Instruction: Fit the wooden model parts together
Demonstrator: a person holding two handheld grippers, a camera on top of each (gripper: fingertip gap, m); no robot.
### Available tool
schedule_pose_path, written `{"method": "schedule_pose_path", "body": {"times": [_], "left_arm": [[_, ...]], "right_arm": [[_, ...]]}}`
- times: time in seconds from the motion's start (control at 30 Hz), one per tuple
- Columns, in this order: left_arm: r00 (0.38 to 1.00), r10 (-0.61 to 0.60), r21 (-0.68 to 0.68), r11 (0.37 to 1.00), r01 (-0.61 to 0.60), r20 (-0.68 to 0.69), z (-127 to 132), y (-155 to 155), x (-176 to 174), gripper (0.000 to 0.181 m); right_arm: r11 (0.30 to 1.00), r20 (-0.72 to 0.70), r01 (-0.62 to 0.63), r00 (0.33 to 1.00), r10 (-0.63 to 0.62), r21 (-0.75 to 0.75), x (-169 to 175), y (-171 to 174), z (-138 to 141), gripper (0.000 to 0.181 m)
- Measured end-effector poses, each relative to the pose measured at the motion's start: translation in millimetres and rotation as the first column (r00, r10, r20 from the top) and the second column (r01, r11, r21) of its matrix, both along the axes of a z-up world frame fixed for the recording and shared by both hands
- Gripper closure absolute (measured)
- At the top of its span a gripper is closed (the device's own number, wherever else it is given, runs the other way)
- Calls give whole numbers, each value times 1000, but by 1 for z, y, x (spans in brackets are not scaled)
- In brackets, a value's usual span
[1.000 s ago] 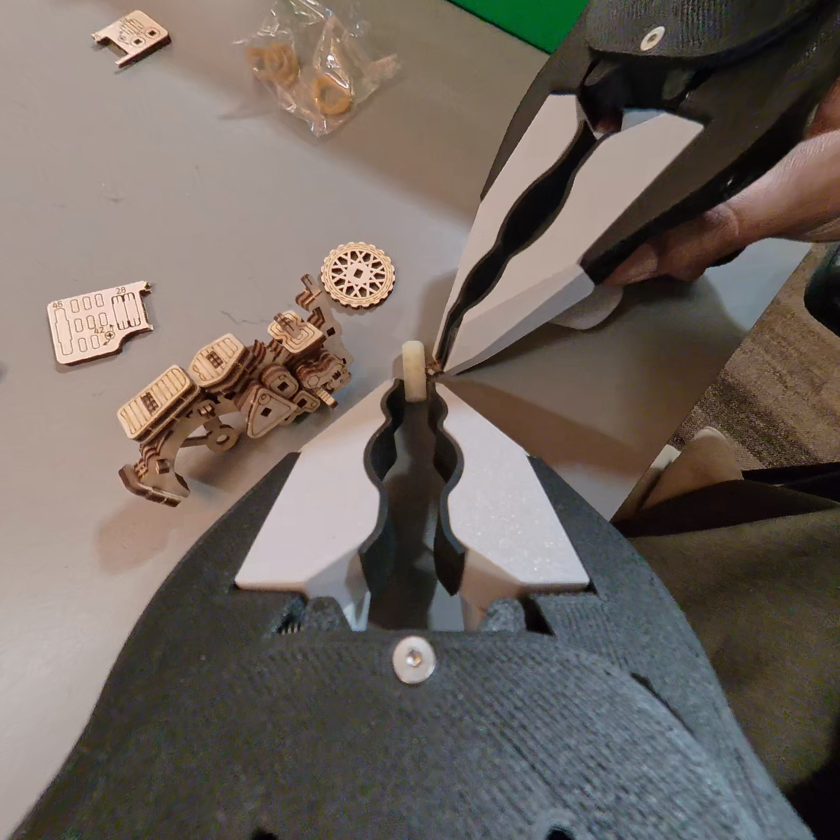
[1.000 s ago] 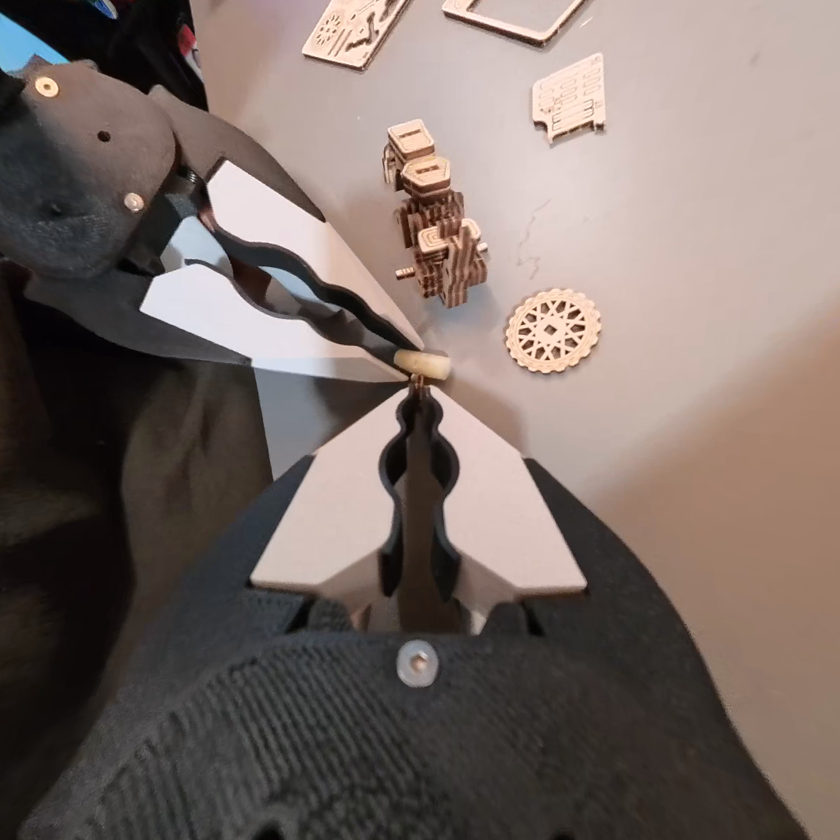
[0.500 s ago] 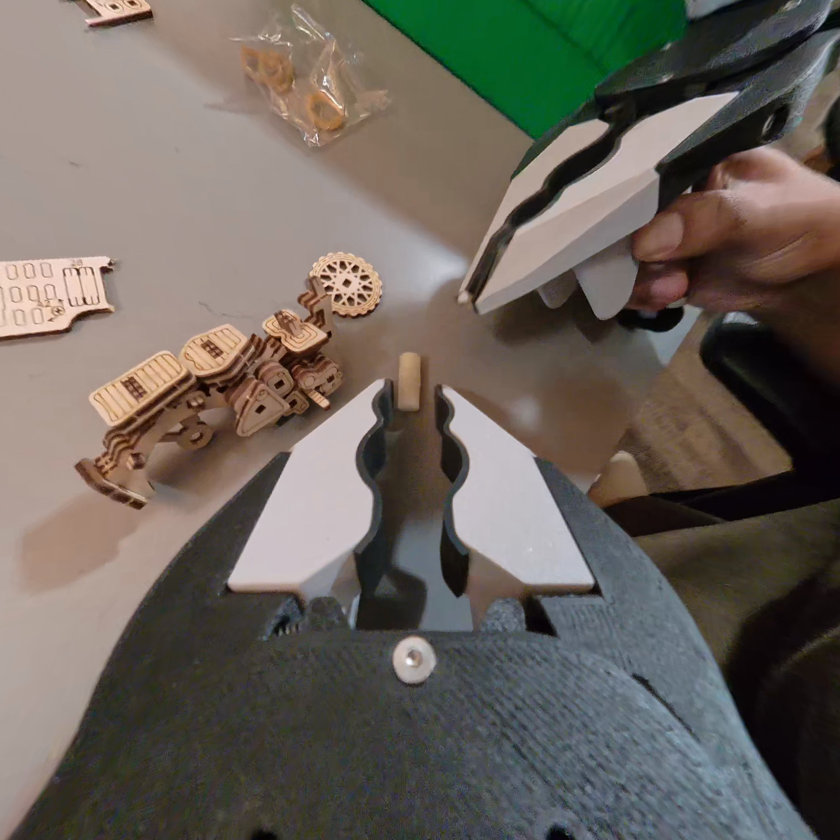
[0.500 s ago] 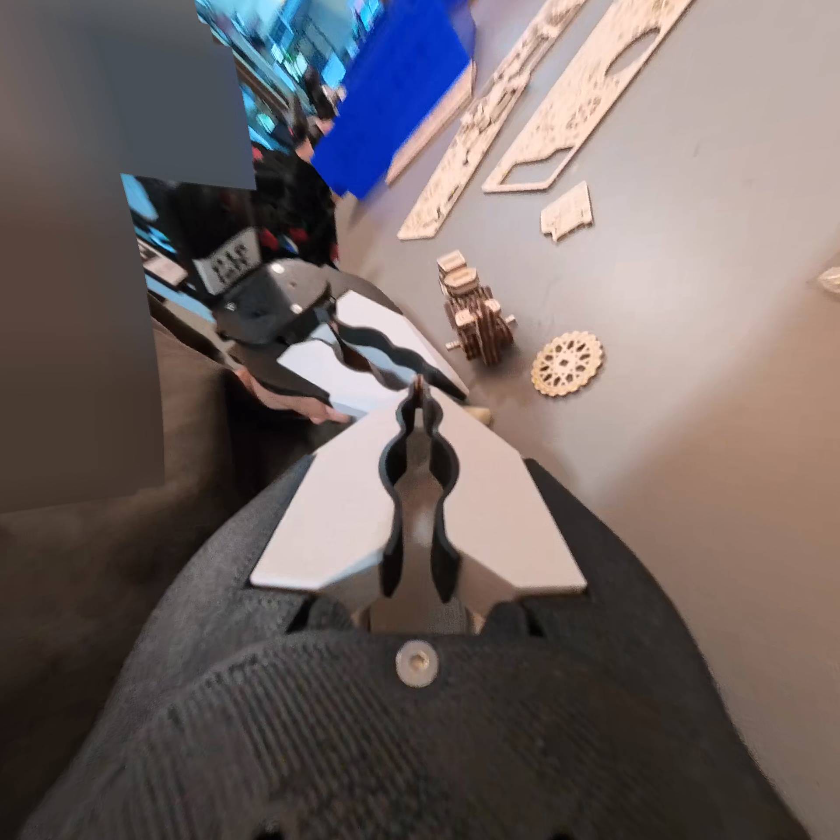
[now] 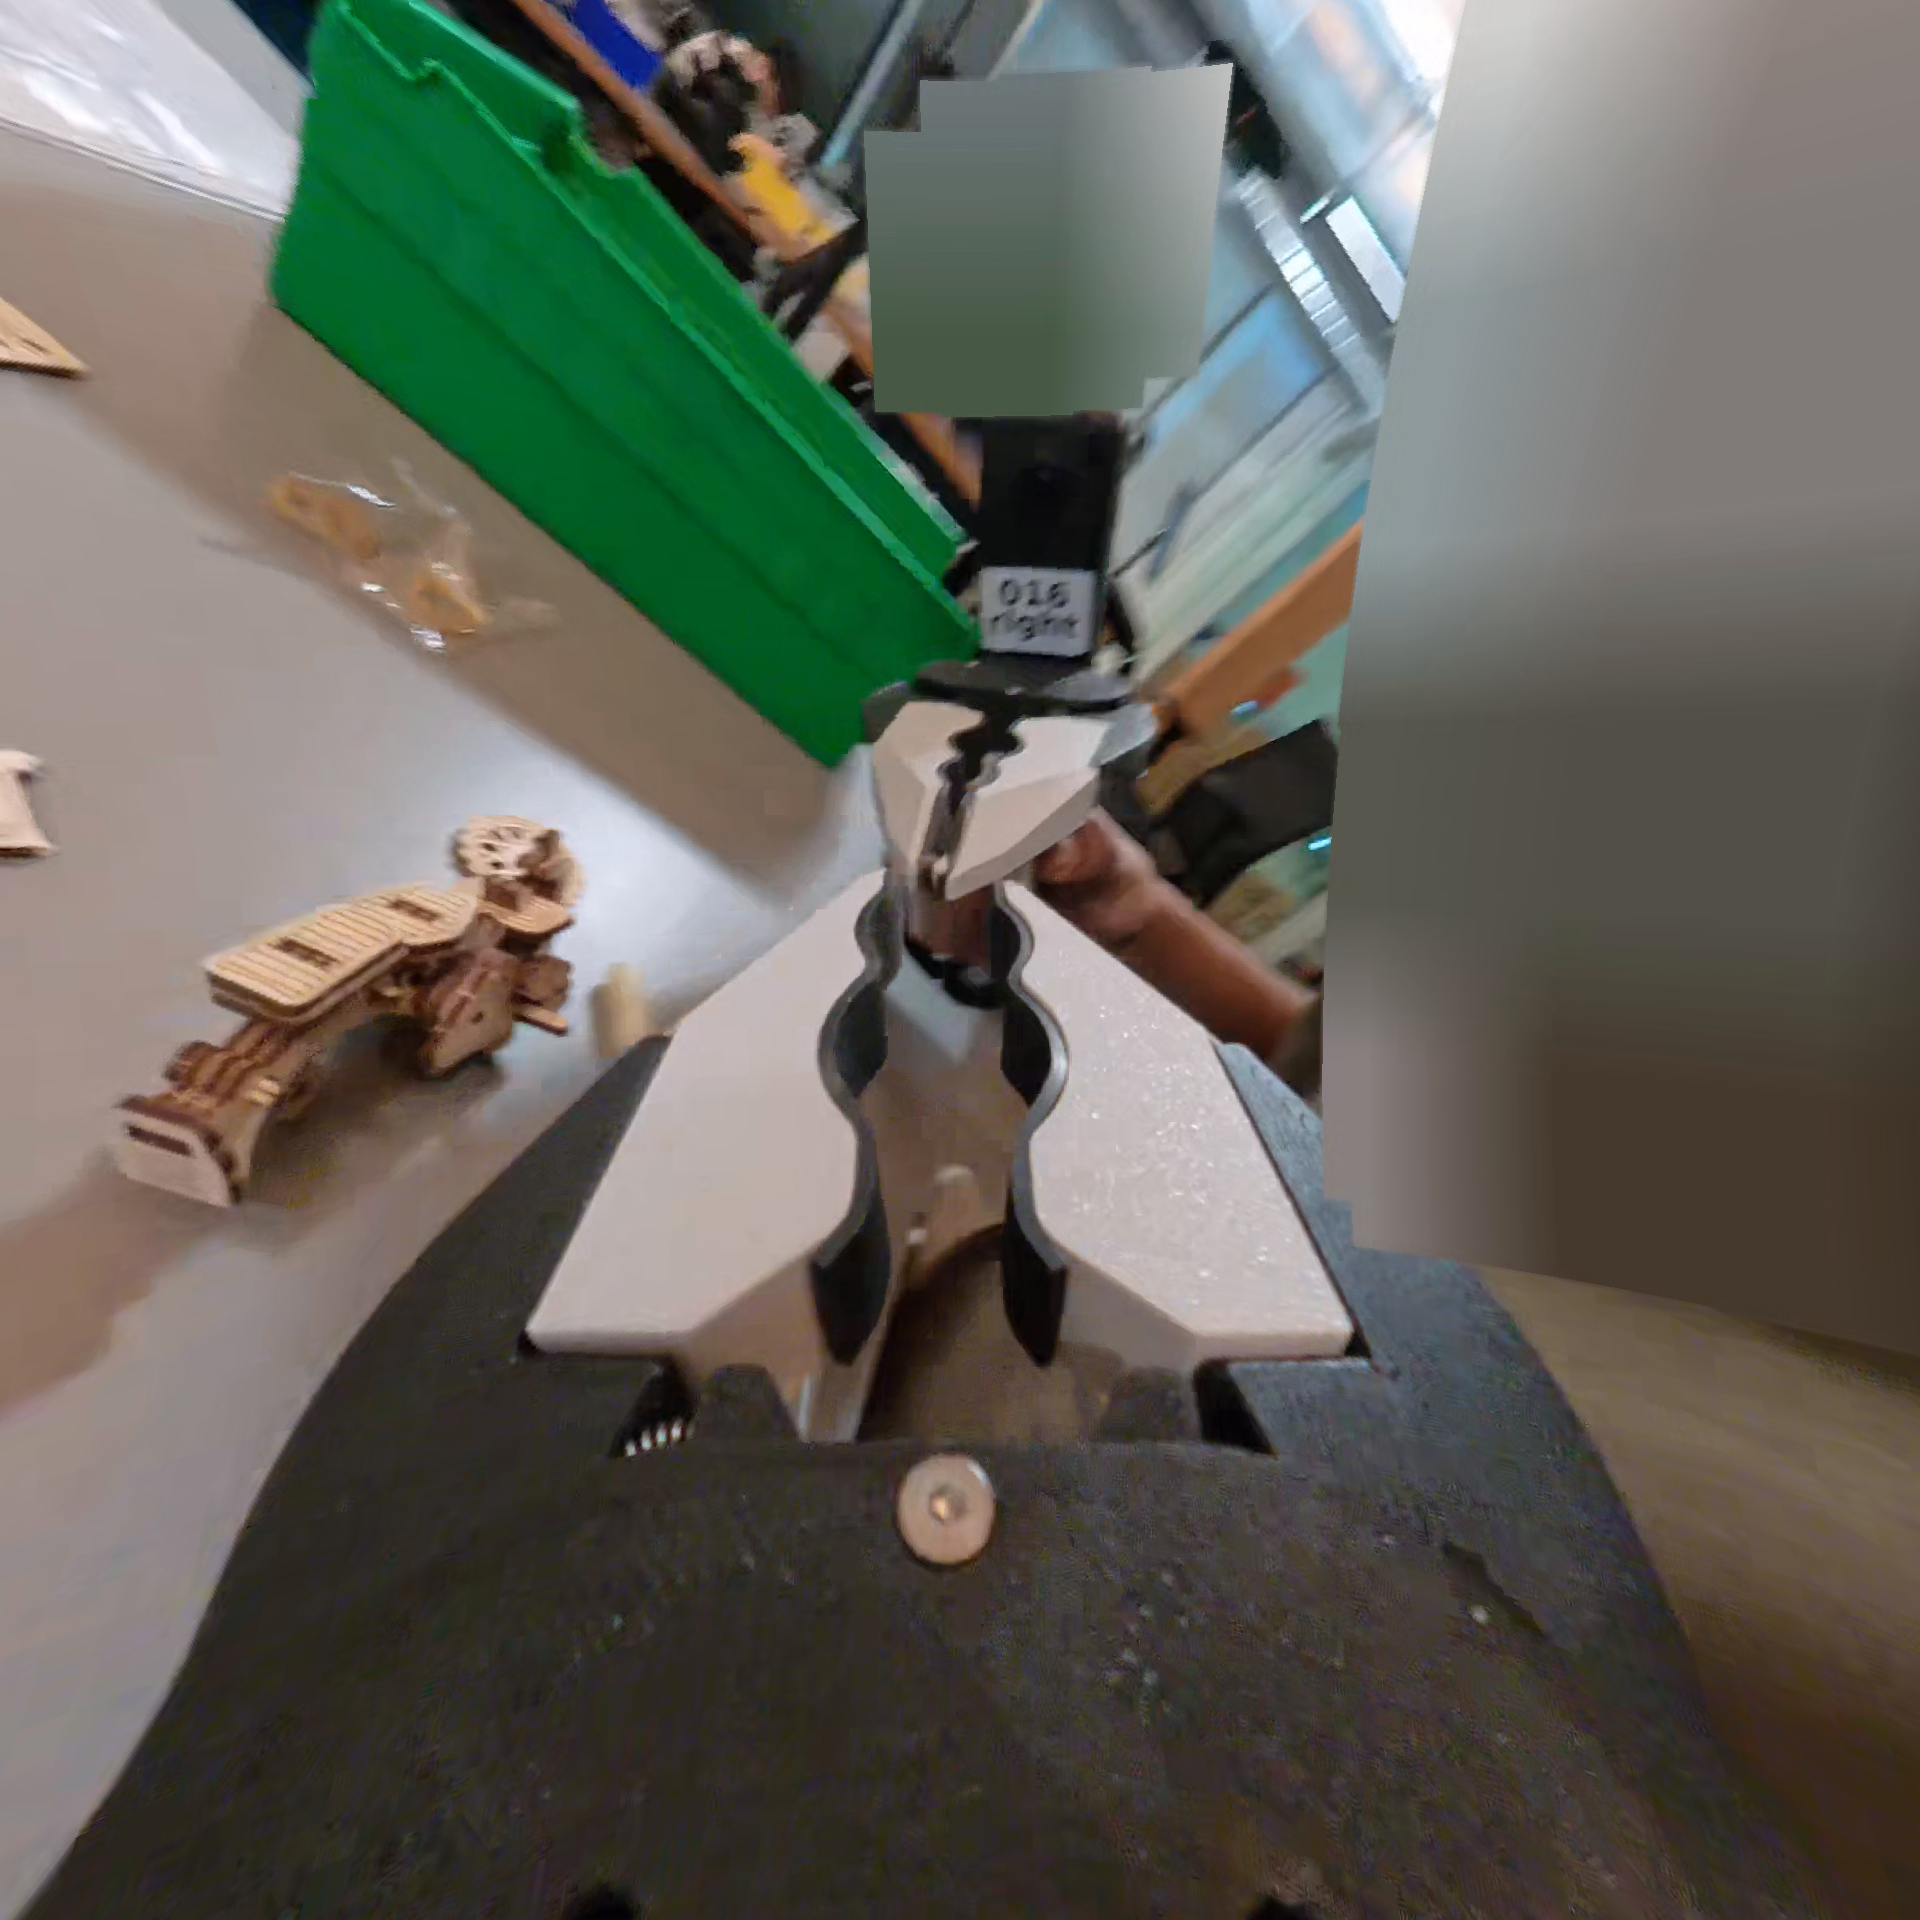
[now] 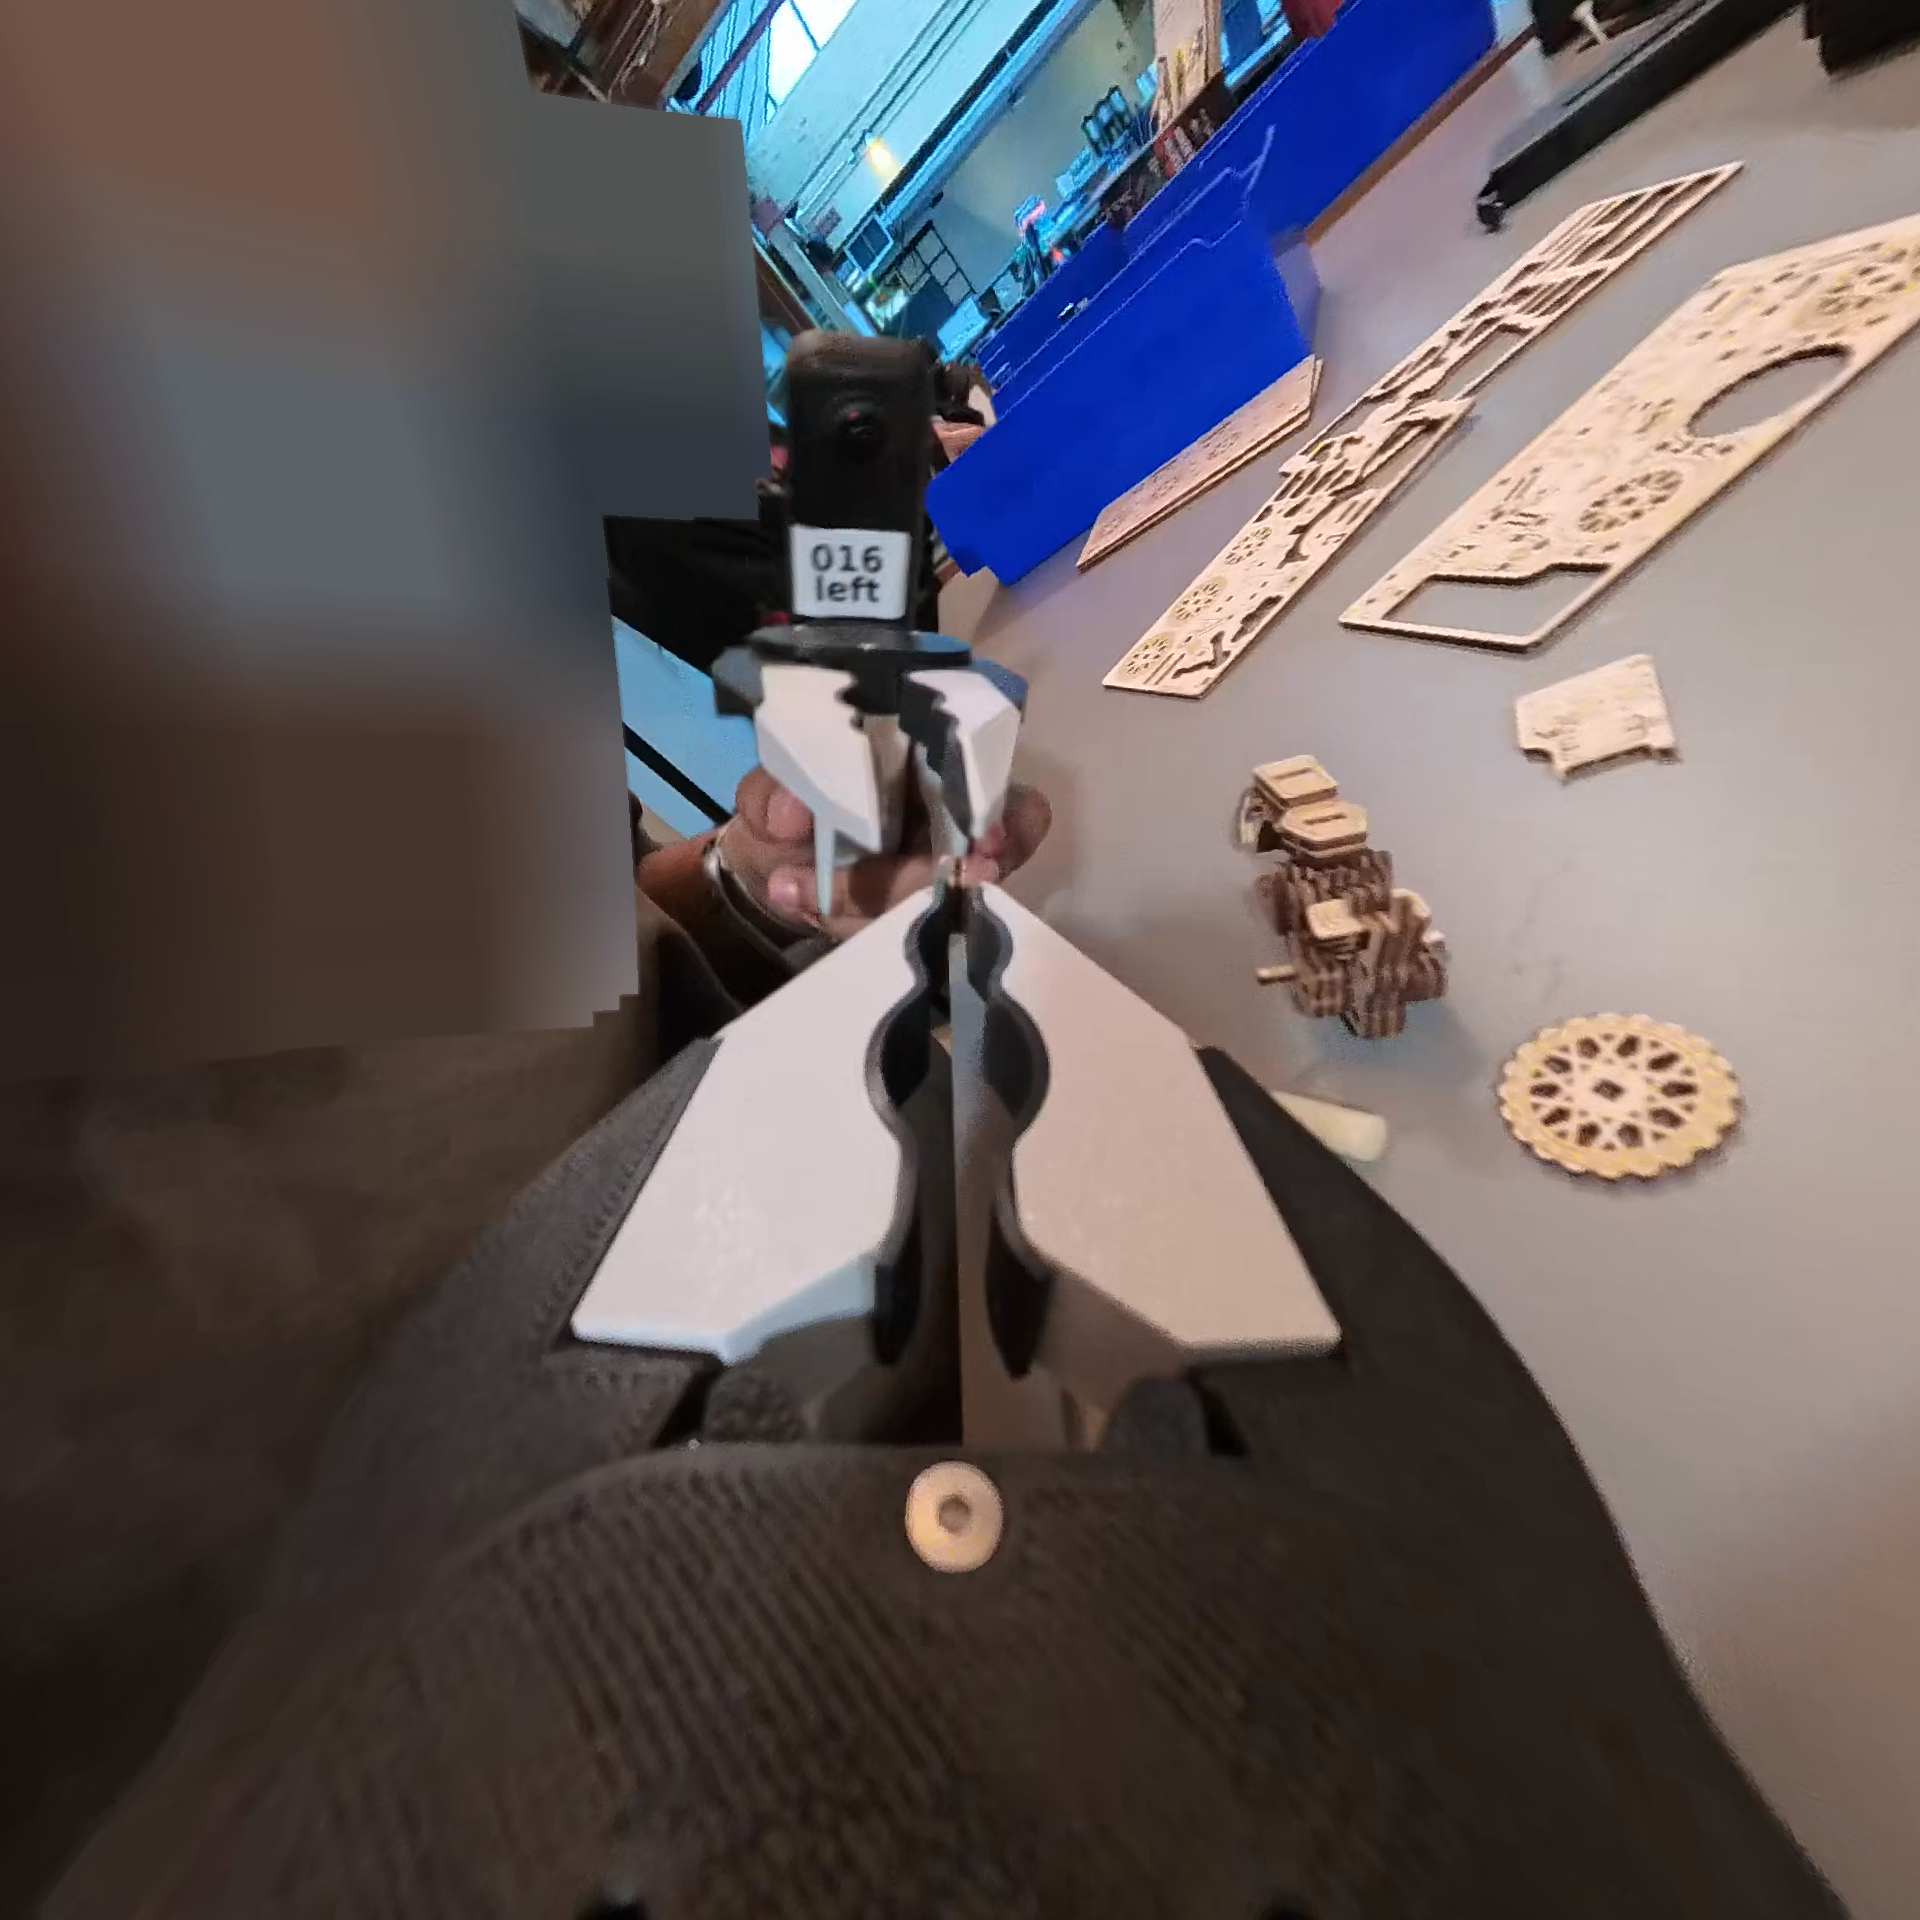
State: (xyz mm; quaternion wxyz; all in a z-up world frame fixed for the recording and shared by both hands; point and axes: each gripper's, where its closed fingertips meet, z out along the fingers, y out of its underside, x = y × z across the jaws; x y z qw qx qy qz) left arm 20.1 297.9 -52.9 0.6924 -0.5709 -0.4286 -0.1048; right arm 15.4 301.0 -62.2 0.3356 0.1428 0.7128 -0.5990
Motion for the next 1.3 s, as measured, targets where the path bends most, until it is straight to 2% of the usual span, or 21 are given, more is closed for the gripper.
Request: {"method": "schedule_pose_path", "body": {"times": [0.03, 0.13, 0.37, 0.43, 0.67, 1.3], "left_arm": [[1000, -22, 69, 997, 21, 9, 6, -6, 4, 169], [999, -45, 122, 991, 46, -6, 9, -19, 12, 170], [982, -171, -61, 984, 166, -83, -5, -9, 33, 170], [977, -191, -78, 980, 184, -90, -6, -6, 37, 170], [977, -195, -10, 981, 195, -82, -4, -5, 35, 174], [978, -202, 8, 979, 203, -51, -11, -2, 34, 176]], "right_arm": [[1000, -23, -3, 1000, 4, 6, 4, -2, 0, 180], [999, -83, -20, 996, 22, 35, 15, -6, -1, 180], [995, -176, -80, 980, 90, 61, 39, -14, 1, 180], [994, -183, -87, 978, 98, 63, 41, -14, 0, 180], [992, -195, -94, 975, 108, 78, 42, -9, -3, 180], [992, -172, -99, 979, 112, 83, 40, -11, -6, 181]]}}
